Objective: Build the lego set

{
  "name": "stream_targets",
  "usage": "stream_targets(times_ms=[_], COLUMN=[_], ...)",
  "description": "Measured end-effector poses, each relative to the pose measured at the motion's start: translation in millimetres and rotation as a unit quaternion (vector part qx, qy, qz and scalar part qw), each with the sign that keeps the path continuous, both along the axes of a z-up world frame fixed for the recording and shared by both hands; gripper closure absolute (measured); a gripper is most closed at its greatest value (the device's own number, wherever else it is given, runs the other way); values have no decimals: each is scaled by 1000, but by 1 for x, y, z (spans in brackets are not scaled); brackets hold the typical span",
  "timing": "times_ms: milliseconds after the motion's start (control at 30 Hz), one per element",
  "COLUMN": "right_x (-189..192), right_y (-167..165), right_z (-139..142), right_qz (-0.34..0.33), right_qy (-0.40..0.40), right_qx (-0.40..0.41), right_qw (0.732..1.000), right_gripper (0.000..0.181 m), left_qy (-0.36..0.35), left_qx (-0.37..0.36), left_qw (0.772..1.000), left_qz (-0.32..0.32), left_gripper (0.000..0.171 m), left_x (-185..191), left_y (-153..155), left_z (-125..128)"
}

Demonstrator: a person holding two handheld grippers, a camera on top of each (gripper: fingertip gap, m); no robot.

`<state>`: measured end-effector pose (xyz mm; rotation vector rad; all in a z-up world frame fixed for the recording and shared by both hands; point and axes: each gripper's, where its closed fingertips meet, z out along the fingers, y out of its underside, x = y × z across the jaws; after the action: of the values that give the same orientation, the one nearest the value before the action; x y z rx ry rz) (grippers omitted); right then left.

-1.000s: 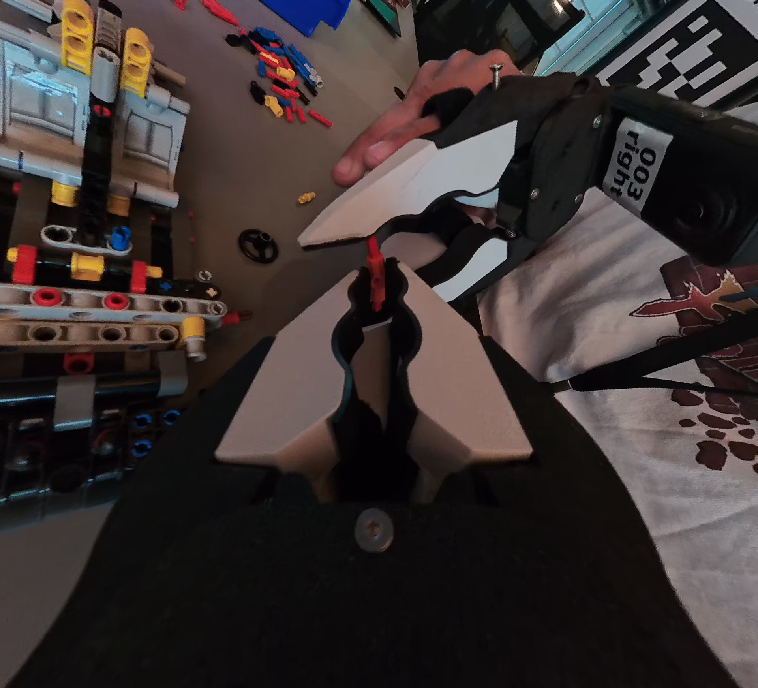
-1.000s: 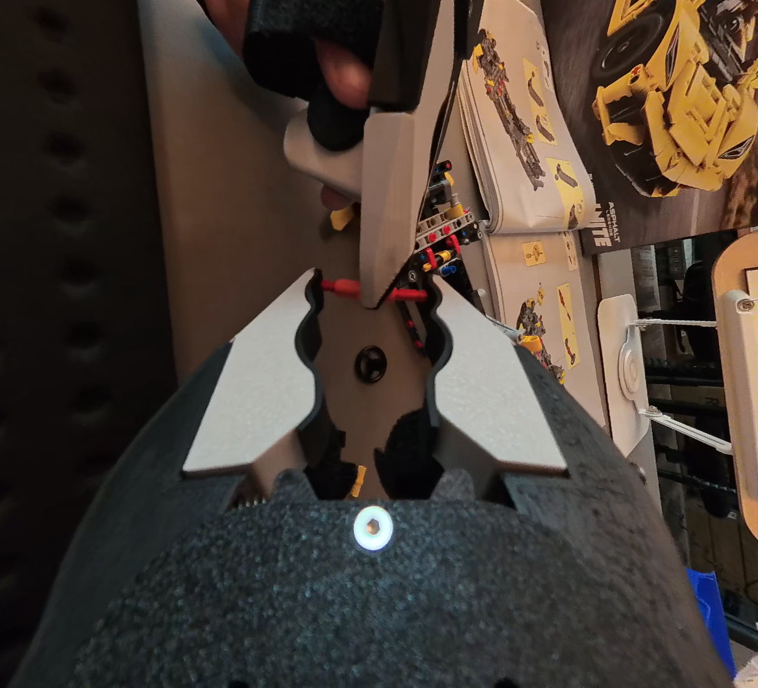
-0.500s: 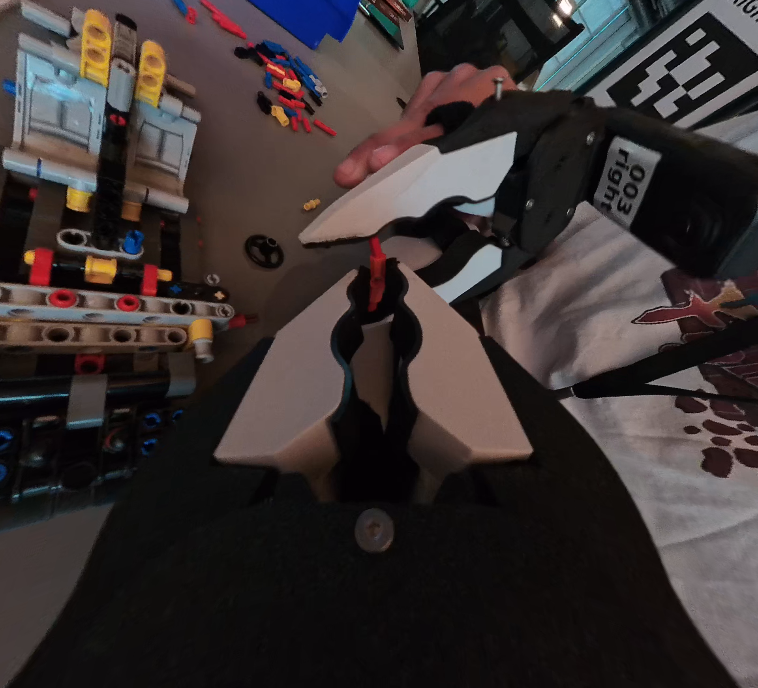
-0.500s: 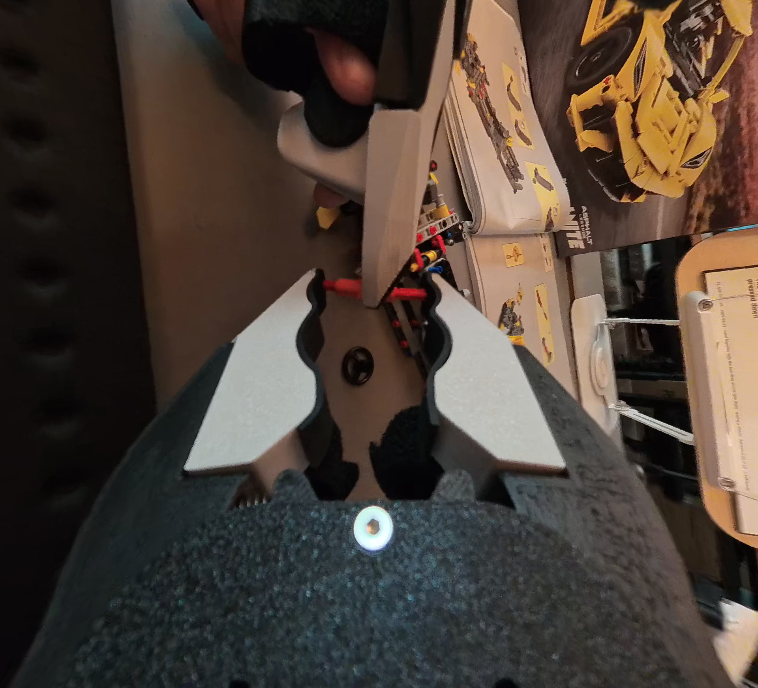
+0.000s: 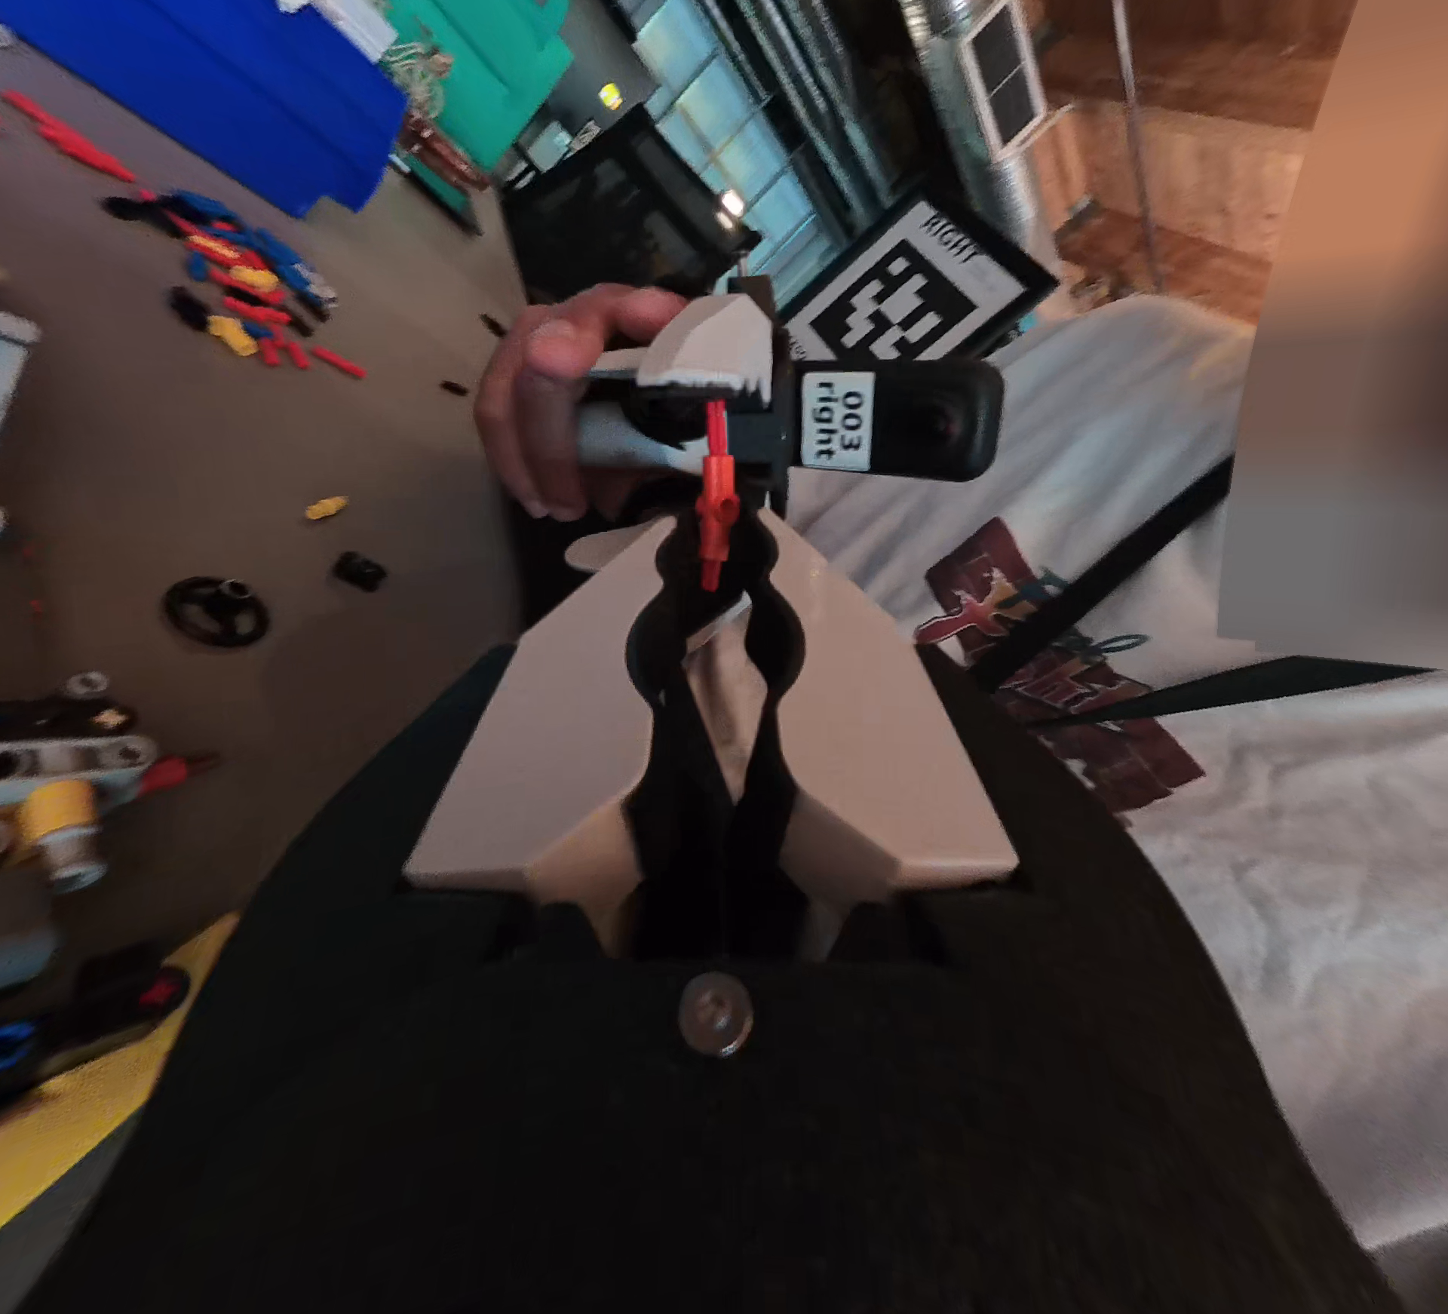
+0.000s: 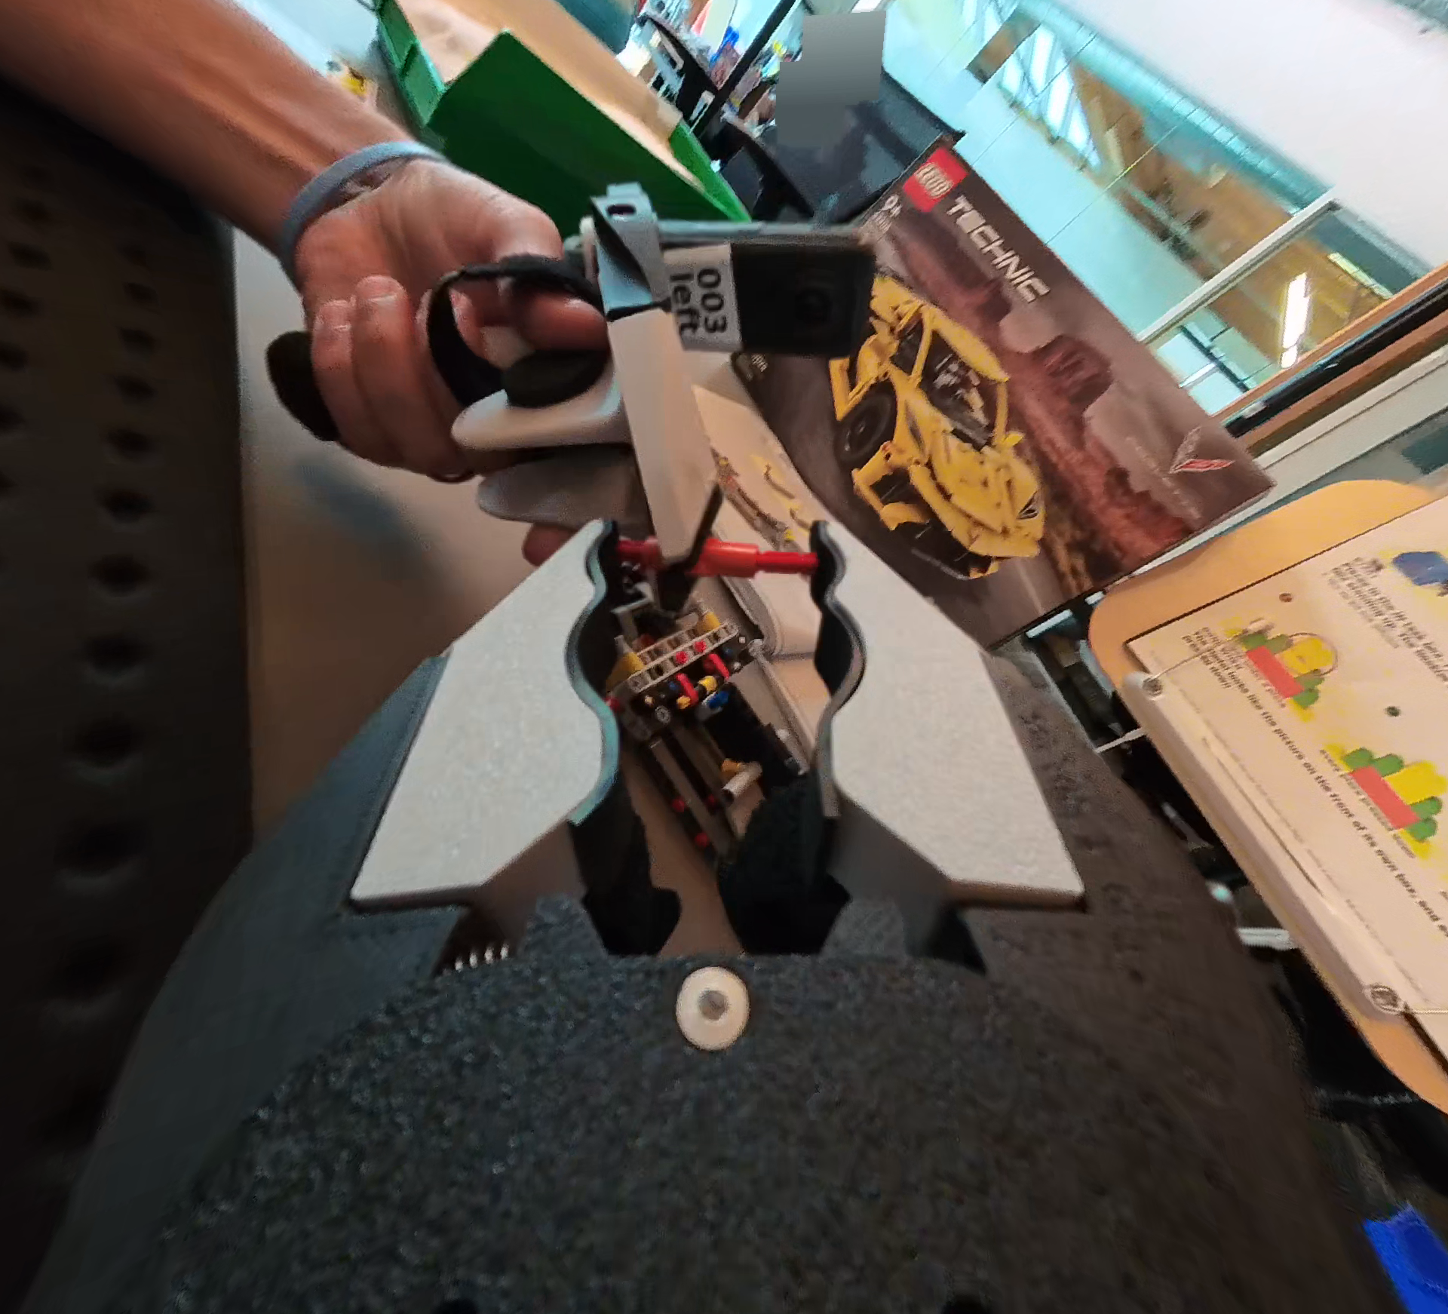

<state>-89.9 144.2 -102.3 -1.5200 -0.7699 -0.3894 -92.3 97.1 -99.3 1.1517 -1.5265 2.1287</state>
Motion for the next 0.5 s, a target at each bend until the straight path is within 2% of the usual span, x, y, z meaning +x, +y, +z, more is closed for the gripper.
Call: stream_targets(times_ms=[100,200,267,333,367,467,500], right_x=[-1,4,8,13,16,25,22], right_y=[-1,-1,-5,-11,-14,-16,-18], right_z=[5,-9,-15,-16,-17,-27,-30], right_qz=[3,0,13,28,37,46,66], right_qy=[-1,39,91,162,204,349,384], right_qx=[21,-25,-63,-95,-118,-196,-220], right_qw=[1000,999,994,982,971,915,895], right_gripper=[133,134,132,130,133,134,137], left_qy=[-10,-32,-46,-86,-113,-178,-191], left_qx=[4,96,176,280,330,482,508], left_qw=[1000,994,979,947,923,834,815], left_qz=[4,47,88,132,160,200,200], left_gripper=[166,167,167,167,167,167,167], left_x=[0,6,13,18,21,26,26], left_y=[-1,3,10,21,27,38,37], left_z=[1,-13,-24,-35,-37,-51,-55])
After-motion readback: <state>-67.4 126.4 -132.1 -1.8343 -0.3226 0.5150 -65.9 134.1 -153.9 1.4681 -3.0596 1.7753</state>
